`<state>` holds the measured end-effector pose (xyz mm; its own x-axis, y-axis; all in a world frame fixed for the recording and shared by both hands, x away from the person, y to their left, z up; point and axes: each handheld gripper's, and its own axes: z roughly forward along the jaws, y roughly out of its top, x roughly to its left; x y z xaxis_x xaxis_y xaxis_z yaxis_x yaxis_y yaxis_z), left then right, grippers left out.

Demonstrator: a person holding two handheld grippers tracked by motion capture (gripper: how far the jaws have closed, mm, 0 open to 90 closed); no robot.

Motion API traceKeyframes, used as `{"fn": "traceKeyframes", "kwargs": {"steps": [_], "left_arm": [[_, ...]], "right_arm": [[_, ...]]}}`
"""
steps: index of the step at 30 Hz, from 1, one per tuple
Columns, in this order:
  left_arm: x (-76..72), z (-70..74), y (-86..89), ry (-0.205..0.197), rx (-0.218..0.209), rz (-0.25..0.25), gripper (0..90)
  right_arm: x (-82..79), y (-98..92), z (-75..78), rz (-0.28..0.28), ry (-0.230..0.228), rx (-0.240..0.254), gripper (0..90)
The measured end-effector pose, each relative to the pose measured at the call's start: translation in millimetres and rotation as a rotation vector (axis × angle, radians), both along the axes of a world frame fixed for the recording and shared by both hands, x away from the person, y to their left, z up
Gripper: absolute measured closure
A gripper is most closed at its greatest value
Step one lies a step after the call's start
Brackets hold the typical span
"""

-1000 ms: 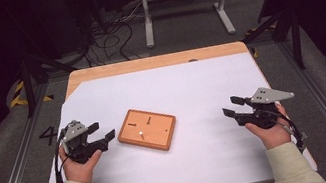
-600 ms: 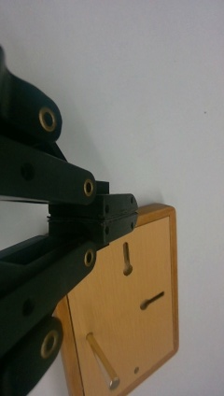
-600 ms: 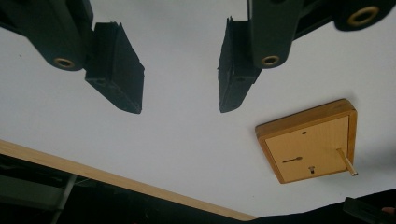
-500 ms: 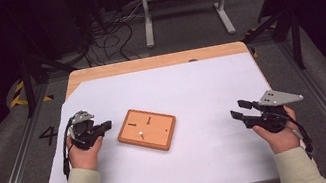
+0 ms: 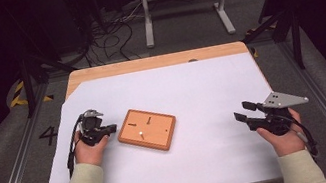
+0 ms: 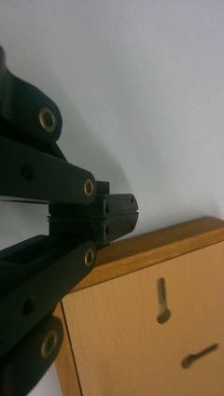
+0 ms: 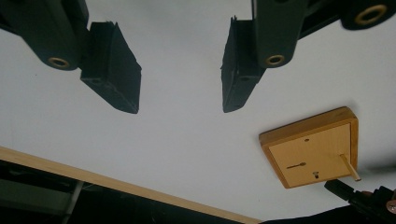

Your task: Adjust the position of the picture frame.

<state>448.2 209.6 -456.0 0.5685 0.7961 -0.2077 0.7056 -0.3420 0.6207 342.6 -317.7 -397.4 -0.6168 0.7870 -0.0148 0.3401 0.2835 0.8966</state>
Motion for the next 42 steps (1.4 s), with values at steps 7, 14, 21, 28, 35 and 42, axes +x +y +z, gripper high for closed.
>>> {"fn": "traceKeyframes", "kwargs": {"steps": [7,14,21,28,35,42], "left_arm": [[-2.6,-0.7,-5.3,-0.015,-0.002,-0.064,90.0],[-7.0,-0.6,-4.5,0.019,-0.038,-0.097,90.0],[-26.9,4.3,-13.8,0.031,-0.035,-0.171,90.0],[-45.4,7.8,-37.9,0.026,-0.031,-0.29,90.0],[-59.2,10.9,-62.9,0.01,-0.058,-0.393,90.0],[-63.6,10.7,-72.6,0.011,-0.061,-0.417,90.0]], "right_arm": [[1.8,1.3,0.2,0.009,0.011,0.032,47.3],[2.4,5.4,1.4,0.022,0.014,0.029,46.7],[3.2,6.6,4.1,0.034,0.014,0.056,46.0],[5.2,10.3,4.4,0.044,0.016,0.053,45.5],[6.8,13.3,3.8,0.052,0.024,0.052,44.4],[7.2,14.7,2.7,0.056,0.033,0.053,43.7]]}}
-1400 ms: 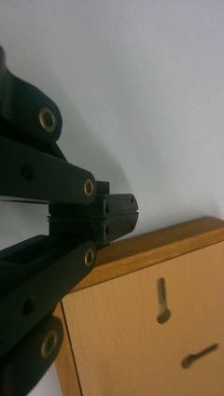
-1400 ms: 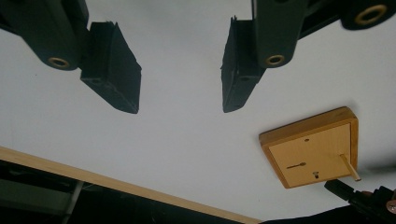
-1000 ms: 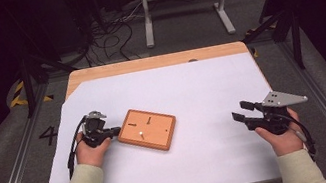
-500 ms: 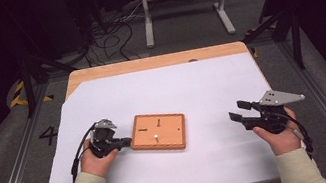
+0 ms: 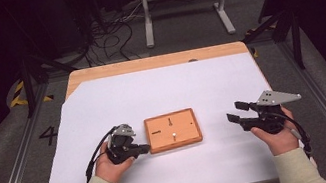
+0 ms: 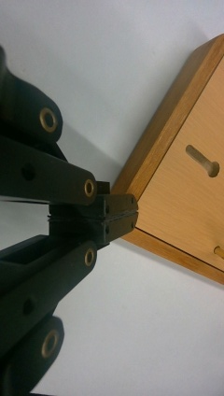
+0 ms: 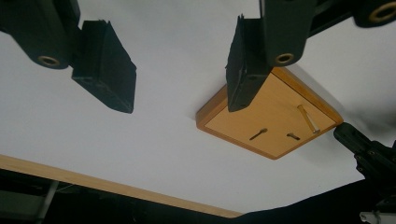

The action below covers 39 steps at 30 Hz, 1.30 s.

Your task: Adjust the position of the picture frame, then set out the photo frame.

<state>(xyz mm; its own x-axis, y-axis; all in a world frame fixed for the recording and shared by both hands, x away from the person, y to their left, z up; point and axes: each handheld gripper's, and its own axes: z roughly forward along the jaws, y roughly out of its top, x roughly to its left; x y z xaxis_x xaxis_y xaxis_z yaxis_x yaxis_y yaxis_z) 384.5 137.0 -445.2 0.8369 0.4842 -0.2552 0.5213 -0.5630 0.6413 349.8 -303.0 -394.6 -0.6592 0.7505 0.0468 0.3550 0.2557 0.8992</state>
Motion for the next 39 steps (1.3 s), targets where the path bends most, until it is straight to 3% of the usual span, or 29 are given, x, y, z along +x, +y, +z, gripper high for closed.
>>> {"fn": "traceKeyframes", "kwargs": {"steps": [3,6,10,12,20,25,29,34,39], "left_arm": [[-0.3,1.0,-0.1,-0.003,0.003,-0.003,90.0],[-1.2,8.9,1.5,-0.053,-0.008,0.004,87.9],[-4.4,24.9,1.9,-0.141,-0.059,0.039,76.9],[-5.1,29.0,1.1,-0.167,-0.078,0.037,70.8],[-9.7,36.2,-6.7,-0.278,-0.15,0.053,42.5],[-12.7,36.2,-16.4,-0.302,-0.17,0.049,37.7],[-12.3,33.0,-27.0,-0.288,-0.197,0.015,39.5],[-10.8,23.2,-46.6,-0.282,-0.187,-0.003,36.7],[-6.5,11.0,-59.9,-0.265,-0.169,-0.015,41.7]], "right_arm": [[-0.2,0.1,0.1,0.003,0.002,-0.004,43.7],[-0.4,-0.3,0.2,0.005,-0.002,-0.006,44.3],[-0.8,-1.3,0.3,0.009,0.001,-0.006,46.8],[-1.7,-2.0,0.8,0.008,0.003,-0.004,48.4],[-4.6,-4.2,2.1,-0.007,0.004,-0.003,48.5],[-3.7,-4.7,1.6,-0.008,0.005,-0.005,48.2],[-4.2,-3.5,1.1,-0.005,0.005,-0.008,47.9],[-3.8,-3.0,0.8,-0.006,0.013,-0.004,47.2],[-3.3,-2.0,-0.2,-0.004,0.019,-0.008,46.5]]}}
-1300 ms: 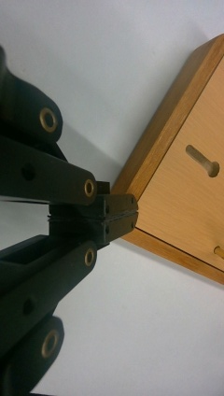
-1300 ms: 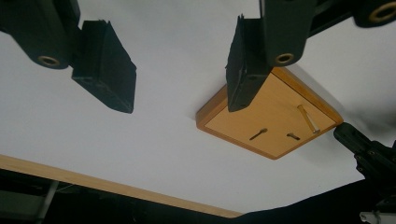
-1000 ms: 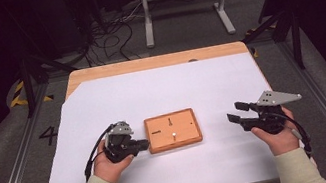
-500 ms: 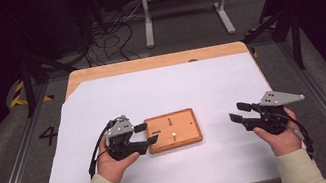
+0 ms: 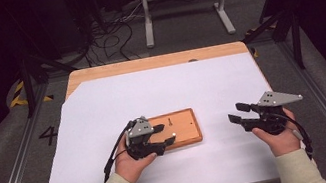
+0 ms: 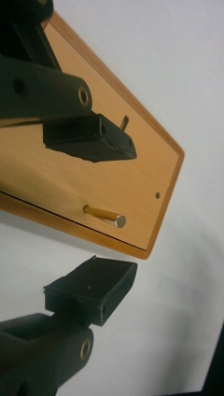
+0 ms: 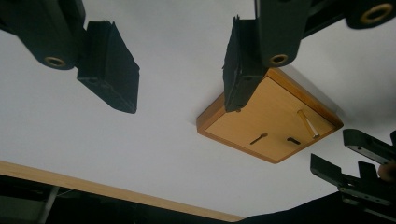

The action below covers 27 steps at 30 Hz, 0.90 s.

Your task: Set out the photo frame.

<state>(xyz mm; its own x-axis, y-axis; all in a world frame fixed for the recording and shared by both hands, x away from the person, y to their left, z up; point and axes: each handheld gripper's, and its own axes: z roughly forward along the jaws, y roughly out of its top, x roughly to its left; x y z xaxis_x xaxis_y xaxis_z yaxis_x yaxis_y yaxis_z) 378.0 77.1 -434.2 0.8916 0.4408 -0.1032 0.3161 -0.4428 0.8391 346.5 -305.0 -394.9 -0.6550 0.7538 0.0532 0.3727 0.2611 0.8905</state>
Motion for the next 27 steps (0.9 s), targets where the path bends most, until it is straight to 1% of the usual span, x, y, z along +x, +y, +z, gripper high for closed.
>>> {"fn": "traceKeyframes", "kwargs": {"steps": [2,5,6,7,9,10,11,12,13,14,16,17,18,19,23,27], "left_arm": [[3.1,-5.9,-4.7,0.008,0.024,0.0,41.3],[5.5,-12.0,-11.0,0.001,0.025,-0.01,42.8],[5.5,-12.0,-11.0,0.001,0.025,-0.01,43.8],[6.1,-14.6,-13.5,0.001,0.02,-0.021,43.8],[7.3,-18.3,-17.9,-0.018,0.008,-0.036,47.9],[7.5,-19.1,-19.5,-0.029,0.014,-0.04,49.9],[7.8,-19.9,-21.0,-0.034,0.021,-0.047,53.4],[7.5,-20.6,-22.5,-0.043,0.04,-0.042,60.9],[7.5,-20.6,-22.5,-0.043,0.04,-0.042,69.9],[7.4,-21.0,-23.1,-0.054,0.057,-0.039,69.9],[6.2,-21.0,-23.9,-0.072,0.072,-0.05,83.3],[4.7,-20.5,-25.2,-0.092,0.087,-0.058,83.7],[4.7,-20.5,-25.2,-0.092,0.087,-0.058,83.8],[4.1,-20.1,-25.6,-0.103,0.099,-0.065,83.8],[5.5,-20.6,-24.4,-0.099,0.093,-0.073,83.9],[3.6,-20.1,-25.0,-0.137,0.121,-0.088,84.0]], "right_arm": [[-0.2,0.2,-0.2,0.001,0.0,0.0,46.5],[-0.1,-0.3,-0.6,0.001,0.003,0.001,46.3],[-0.1,-0.3,-0.6,0.001,0.003,0.001,46.3],[-0.1,-0.4,-0.9,0.001,0.003,0.0,46.3],[-0.1,-0.1,-1.4,0.001,0.008,0.0,46.3],[0.0,-0.2,-1.5,0.003,0.01,-0.001,46.3],[0.0,-0.1,-1.6,0.003,0.012,0.002,46.3],[0.1,-0.2,-1.9,0.003,0.013,0.001,46.3],[0.1,-0.2,-1.9,0.003,0.013,0.001,46.3],[0.4,-0.4,-2.5,0.002,0.015,-0.001,46.3],[0.5,-0.5,-3.1,0.004,0.02,0.0,46.3],[0.7,-0.1,-3.6,0.007,0.019,0.0,46.3],[0.7,-0.1,-3.6,0.007,0.019,0.0,46.3],[0.7,0.0,-3.7,0.007,0.019,0.0,46.3],[0.7,0.7,-4.0,0.01,0.024,-0.001,46.3],[1.6,2.0,-5.1,0.021,0.025,0.003,46.2]]}}
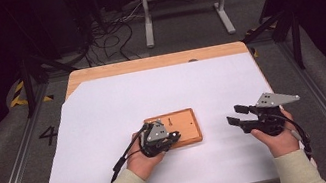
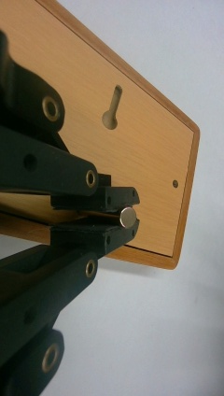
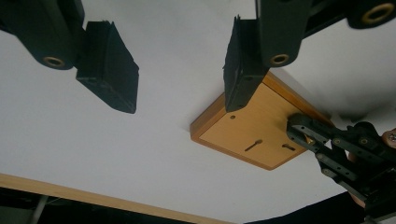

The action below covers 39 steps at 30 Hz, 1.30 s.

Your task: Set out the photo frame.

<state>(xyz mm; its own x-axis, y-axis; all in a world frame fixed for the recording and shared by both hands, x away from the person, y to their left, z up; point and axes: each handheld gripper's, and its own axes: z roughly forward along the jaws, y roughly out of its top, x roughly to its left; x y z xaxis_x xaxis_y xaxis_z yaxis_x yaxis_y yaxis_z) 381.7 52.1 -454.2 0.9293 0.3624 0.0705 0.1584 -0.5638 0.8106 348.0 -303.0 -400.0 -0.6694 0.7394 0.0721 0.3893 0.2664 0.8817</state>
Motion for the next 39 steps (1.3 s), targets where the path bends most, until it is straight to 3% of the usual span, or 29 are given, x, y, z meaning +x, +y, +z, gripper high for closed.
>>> {"fn": "traceKeyframes", "kwargs": {"steps": [6,7,8,13,15,20,24,25,31,39], "left_arm": [[-5.6,0.7,-1.9,-0.07,0.045,-0.01,83.8],[-9.8,0.9,-3.5,-0.102,0.066,-0.011,83.8],[-9.8,0.9,-3.5,-0.102,0.066,-0.011,83.7],[-21.6,3.0,-7.4,-0.239,0.149,-0.044,83.7],[-24.4,2.6,-7.3,-0.255,0.157,-0.053,83.7],[-32.6,0.7,-8.2,-0.356,0.195,-0.091,83.8],[-37.2,-0.8,-8.6,-0.414,0.217,-0.112,83.8],[-37.2,-0.8,-8.6,-0.414,0.217,-0.112,83.8],[-43.6,-3.0,-9.1,-0.503,0.257,-0.15,83.9],[-46.6,-3.4,-9.5,-0.527,0.272,-0.147,83.9]], "right_arm": [[-0.2,0.2,0.2,0.007,-0.002,0.002,46.2],[-0.4,0.1,0.2,0.008,-0.004,0.002,46.2],[-0.7,0.4,0.3,0.01,-0.003,0.001,46.2],[-0.6,1.6,0.1,0.013,0.0,-0.003,45.9],[-0.8,2.4,0.6,0.015,0.001,0.0,45.6],[-1.0,4.7,1.4,0.034,-0.006,0.001,45.2],[-1.1,6.6,2.2,0.048,-0.007,0.003,44.2],[-1.1,6.6,2.2,0.048,-0.007,0.003,44.2],[1.4,12.1,1.9,0.063,0.024,-0.005,42.0],[8.6,28.1,9.1,0.091,0.054,-0.03,36.1]]}}
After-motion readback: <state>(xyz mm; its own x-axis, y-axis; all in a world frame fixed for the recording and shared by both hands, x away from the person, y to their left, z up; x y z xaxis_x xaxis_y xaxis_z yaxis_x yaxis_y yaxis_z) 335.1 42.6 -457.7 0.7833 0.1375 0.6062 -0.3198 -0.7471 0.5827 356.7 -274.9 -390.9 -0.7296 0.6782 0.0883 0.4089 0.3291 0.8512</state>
